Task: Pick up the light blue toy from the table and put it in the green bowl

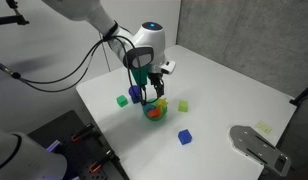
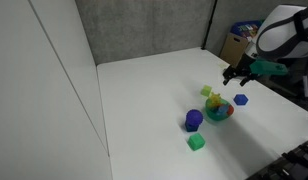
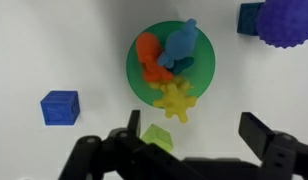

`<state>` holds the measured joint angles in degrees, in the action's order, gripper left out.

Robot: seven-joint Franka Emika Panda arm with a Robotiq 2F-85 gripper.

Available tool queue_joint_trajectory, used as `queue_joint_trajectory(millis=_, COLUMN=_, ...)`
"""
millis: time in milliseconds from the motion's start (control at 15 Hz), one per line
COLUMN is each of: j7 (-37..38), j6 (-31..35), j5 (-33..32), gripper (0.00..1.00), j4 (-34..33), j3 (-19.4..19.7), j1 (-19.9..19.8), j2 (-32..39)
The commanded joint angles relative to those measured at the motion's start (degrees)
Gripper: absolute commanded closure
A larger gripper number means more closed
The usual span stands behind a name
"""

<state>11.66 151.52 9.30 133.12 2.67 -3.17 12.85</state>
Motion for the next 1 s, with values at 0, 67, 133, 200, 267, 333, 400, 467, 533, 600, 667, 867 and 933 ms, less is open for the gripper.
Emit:
queue_joint_trajectory(millis=0, j7=3.3, j6=-6.7, j5=-6.5, gripper=0.00, j4=2.3, j3=2.2, j1=1.6, j2=-7.0)
queue_joint_trajectory(millis=67, j7=3.6, j6=-8.5, j5=-7.8, gripper=0.00, j4=2.7, j3=2.2, j1=1.5, j2=-8.5)
queue_joint_trajectory(millis=133, j7=4.0, j6=-10.0, j5=-9.2, gripper=0.00, j4=3.2, j3=2.2, j1=1.4, j2=-10.1)
queue_joint_trajectory(millis=200, j7=4.4, j6=-11.7, j5=-10.4, gripper=0.00, j4=3.6, j3=2.1, j1=1.2, j2=-11.8)
queue_joint_trajectory(millis=267, j7=4.3, j6=-13.8, j5=-11.0, gripper=0.00, j4=3.8, j3=1.8, j1=1.0, j2=-13.3)
queue_joint_trajectory(millis=333, j7=4.4, j6=-15.9, j5=-11.4, gripper=0.00, j4=3.8, j3=1.6, j1=0.8, j2=-14.9)
queue_joint_trajectory(millis=400, j7=4.1, j6=-18.5, j5=-11.3, gripper=0.00, j4=3.7, j3=1.3, j1=0.7, j2=-16.5)
queue_joint_trajectory(millis=467, j7=4.2, j6=-21.0, j5=-11.4, gripper=0.00, j4=3.3, j3=1.1, j1=0.6, j2=-17.9)
queue_joint_trajectory(millis=533, j7=4.5, j6=-23.3, j5=-11.7, gripper=0.00, j4=2.9, j3=0.9, j1=0.5, j2=-19.3)
queue_joint_trajectory(millis=600, j7=4.4, j6=-25.6, j5=-11.9, gripper=0.00, j4=2.5, j3=0.7, j1=0.4, j2=-20.8)
queue_joint_trajectory(millis=667, j7=3.7, j6=-28.2, j5=-11.8, gripper=0.00, j4=1.8, j3=0.5, j1=0.3, j2=-22.2)
queue_joint_trajectory(millis=867, j7=3.2, j6=-33.7, j5=-12.0, gripper=0.00, j4=0.0, j3=-0.3, j1=0.3, j2=-26.1)
queue_joint_trajectory(millis=933, j7=3.1, j6=-35.4, j5=-11.9, gripper=0.00, j4=-0.5, j3=-0.6, j1=0.3, j2=-27.4)
